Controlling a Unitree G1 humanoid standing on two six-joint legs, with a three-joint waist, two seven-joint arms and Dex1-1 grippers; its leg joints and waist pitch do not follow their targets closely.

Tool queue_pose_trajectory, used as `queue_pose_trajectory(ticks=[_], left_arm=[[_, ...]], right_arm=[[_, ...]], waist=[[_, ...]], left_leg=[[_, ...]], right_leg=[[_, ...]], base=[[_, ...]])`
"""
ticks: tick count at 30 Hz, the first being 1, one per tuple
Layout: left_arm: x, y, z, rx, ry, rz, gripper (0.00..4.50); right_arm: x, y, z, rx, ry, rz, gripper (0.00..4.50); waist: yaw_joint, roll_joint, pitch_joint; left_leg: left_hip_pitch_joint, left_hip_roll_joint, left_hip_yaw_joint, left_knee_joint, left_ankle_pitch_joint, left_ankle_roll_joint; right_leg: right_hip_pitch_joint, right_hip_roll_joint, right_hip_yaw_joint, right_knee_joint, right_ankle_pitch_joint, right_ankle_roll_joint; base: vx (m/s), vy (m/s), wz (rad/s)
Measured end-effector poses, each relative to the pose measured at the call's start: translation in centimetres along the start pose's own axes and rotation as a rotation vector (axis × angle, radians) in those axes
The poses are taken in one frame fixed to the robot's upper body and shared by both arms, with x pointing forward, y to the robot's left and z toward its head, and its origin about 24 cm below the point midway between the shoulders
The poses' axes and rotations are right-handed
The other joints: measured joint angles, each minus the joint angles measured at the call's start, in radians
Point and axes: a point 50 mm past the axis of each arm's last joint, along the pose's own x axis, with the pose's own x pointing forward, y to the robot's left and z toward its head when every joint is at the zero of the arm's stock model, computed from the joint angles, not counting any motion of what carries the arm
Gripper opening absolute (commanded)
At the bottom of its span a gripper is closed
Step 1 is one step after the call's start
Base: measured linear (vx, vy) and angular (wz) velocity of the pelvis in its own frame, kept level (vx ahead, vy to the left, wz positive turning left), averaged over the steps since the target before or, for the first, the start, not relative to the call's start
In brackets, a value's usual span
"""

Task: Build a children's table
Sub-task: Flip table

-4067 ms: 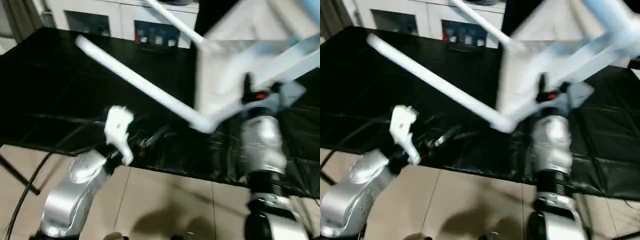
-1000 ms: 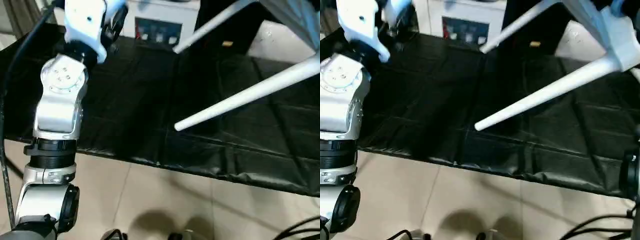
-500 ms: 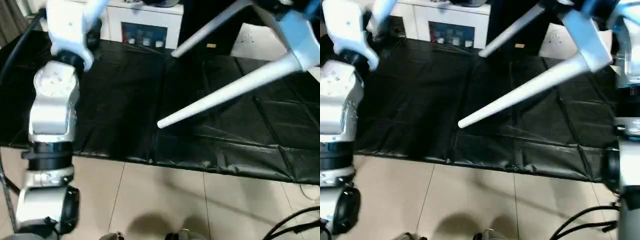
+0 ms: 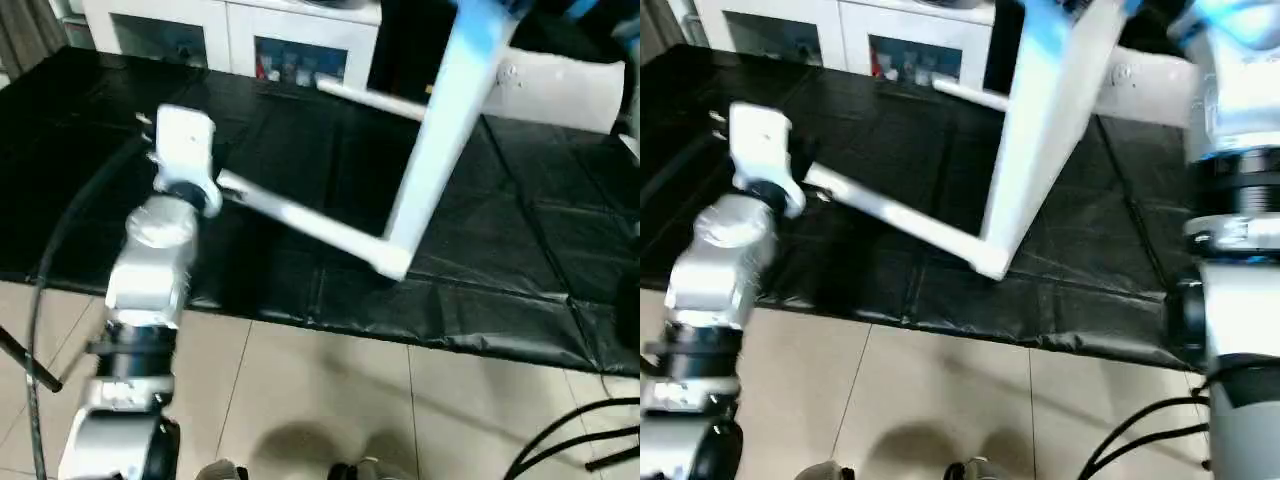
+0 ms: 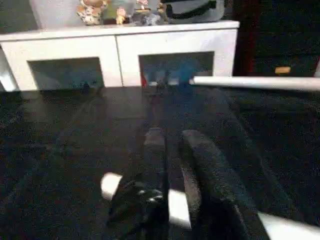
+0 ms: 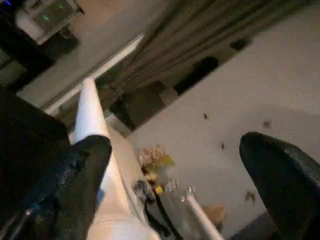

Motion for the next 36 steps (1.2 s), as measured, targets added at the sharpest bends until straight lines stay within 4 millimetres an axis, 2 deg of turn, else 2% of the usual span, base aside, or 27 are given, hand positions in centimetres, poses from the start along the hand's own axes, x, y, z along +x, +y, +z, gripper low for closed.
queue_pose_trajectory(ticks=[1,5,7,9,11,15,16,18,20,21,25,26,29,31,34,36], left_arm=[[0.0,-0.2,0.1,0.004,-0.005,-0.004,0.22],[-0.3,-1.1,1.4,0.004,-0.068,-0.043,0.03],[-0.4,-1.3,1.8,-0.005,-0.09,-0.052,0.03],[-0.7,-1.5,1.8,-0.011,-0.102,-0.08,0.03],[-1.0,-1.5,1.6,-0.011,-0.101,-0.091,0.03],[-1.9,-1.7,1.1,-0.004,-0.113,-0.12,0.03],[-2.2,-1.8,0.9,-0.005,-0.116,-0.128,0.21],[-3.5,-1.7,-0.1,-0.013,-0.104,-0.133,0.34],[-4.3,-1.7,-1.5,-0.036,-0.061,-0.137,0.42],[-4.6,-1.6,-2.0,-0.042,-0.043,-0.136,0.64],[-5.5,-1.7,-2.5,-0.068,-0.023,-0.134,0.79],[-5.6,-1.7,-2.4,-0.072,-0.029,-0.137,1.0],[-5.9,-1.7,-2.4,-0.07,-0.031,-0.141,1.24],[-6.2,-1.7,-2.7,-0.069,-0.016,-0.143,1.31],[-6.3,-1.7,-2.9,-0.062,-0.005,-0.154,1.47],[-6.4,-1.9,-2.9,-0.052,0.0,-0.171,1.73]], right_arm=[[-0.2,0.1,-0.2,0.003,0.006,-0.009,4.5],[-2.1,1.0,-1.8,0.051,0.036,-0.085,4.5],[-3.2,1.9,-2.9,0.108,0.067,-0.124,4.5],[-4.5,3.5,-4.2,0.193,0.098,-0.157,4.5],[-5.1,4.2,-4.0,0.211,0.088,-0.163,4.5],[-5.4,6.1,-3.2,0.214,0.066,-0.211,4.5],[-5.5,6.7,-3.1,0.225,0.071,-0.232,4.5],[-5.8,9.4,-3.0,0.299,0.068,-0.308,4.5],[-6.3,11.7,-3.5,0.367,0.121,-0.375,4.5],[-6.4,12.3,-3.7,0.377,0.143,-0.387,4.5],[-6.5,13.2,-3.0,0.338,0.166,-0.449,4.5],[-6.4,13.2,-2.6,0.322,0.158,-0.463,4.5],[-6.1,13.8,-2.2,0.311,0.167,-0.52,4.5],[-6.2,14.8,-2.6,0.289,0.218,-0.531,4.5],[-6.2,15.6,-3.1,0.23,0.3,-0.565,4.5],[-6.3,16.4,-4.1,0.225,0.367,-0.593,4.5]], waist=[[0.0,0.0,0.0],[0.009,-0.005,-0.003],[0.013,-0.004,-0.003],[0.017,0.002,-0.001],[0.016,0.01,-0.001],[0.01,0.01,-0.001],[0.009,0.009,-0.002],[0.007,0.01,-0.003],[0.01,0.014,-0.003],[0.012,0.015,-0.002],[0.019,0.021,-0.002],[0.019,0.023,-0.003],[0.017,0.026,-0.005],[0.014,0.027,-0.004],[-0.001,0.029,-0.004],[-0.011,0.03,-0.005]], left_leg=[[0.0,0.0,0.0,0.0,0.0,0.0],[0.003,0.001,-0.001,0.001,0.0,0.0],[0.005,0.001,-0.001,0.0,0.0,0.0],[0.013,0.001,-0.001,-0.002,0.0,0.0],[0.016,0.0,-0.001,-0.007,0.0,0.0],[0.018,0.0,-0.001,-0.012,0.001,0.0],[0.018,0.0,-0.001,-0.015,0.001,-0.002],[0.018,0.0,-0.001,-0.022,0.003,-0.005],[0.017,0.0,-0.001,-0.025,0.005,-0.007],[0.015,0.0,-0.001,-0.025,0.005,-0.007],[0.018,0.0,0.0,-0.025,0.005,-0.008],[0.02,0.0,0.0,-0.025,0.005,-0.008],[0.027,0.0,0.0,-0.026,0.005,-0.008],[0.035,-0.001,-0.001,-0.027,0.005,-0.008],[0.034,-0.002,-0.003,-0.029,0.005,-0.008],[0.034,-0.002,-0.004,-0.03,0.005,-0.008]], right_leg=[[0.0,0.0,0.0,0.0,0.0,0.0],[0.005,0.0,-0.002,-0.002,-0.001,0.002],[0.01,0.0,-0.003,-0.004,0.0,0.002],[0.019,0.0,-0.003,-0.009,0.0,0.003],[0.022,0.0,-0.003,-0.016,0.0,0.003],[0.021,0.0,-0.004,-0.016,0.001,0.005],[0.021,0.001,-0.004,-0.016,0.001,0.005],[0.022,0.002,-0.004,-0.017,0.0,0.006],[0.015,0.002,-0.004,-0.016,0.001,0.004],[0.014,0.002,-0.004,-0.016,0.003,0.002],[0.016,0.003,-0.003,-0.017,0.0,0.006],[0.018,0.003,-0.003,-0.018,0.0,0.006],[0.024,0.003,-0.003,-0.019,-0.001,0.007],[0.031,0.003,-0.003,-0.021,-0.002,0.009],[0.034,0.003,-0.004,-0.027,-0.002,0.009],[0.036,0.004,-0.005,-0.032,-0.001,0.009]], base=[[0.0,0.0,0.0],[0.0,0.0,0.0],[0.0,0.0,0.0],[0.0,0.0,0.0],[0.0,0.0,0.0],[0.0,0.0,0.0],[0.0,0.0,0.0],[0.0,0.0,0.0],[0.0,0.0,0.0],[0.0,0.0,0.0],[0.0,0.0,0.0],[0.0,0.0,0.0],[0.0,0.0,0.0],[0.0,0.0,0.0],[0.0,0.0,0.0],[0.0,0.0,0.0]])
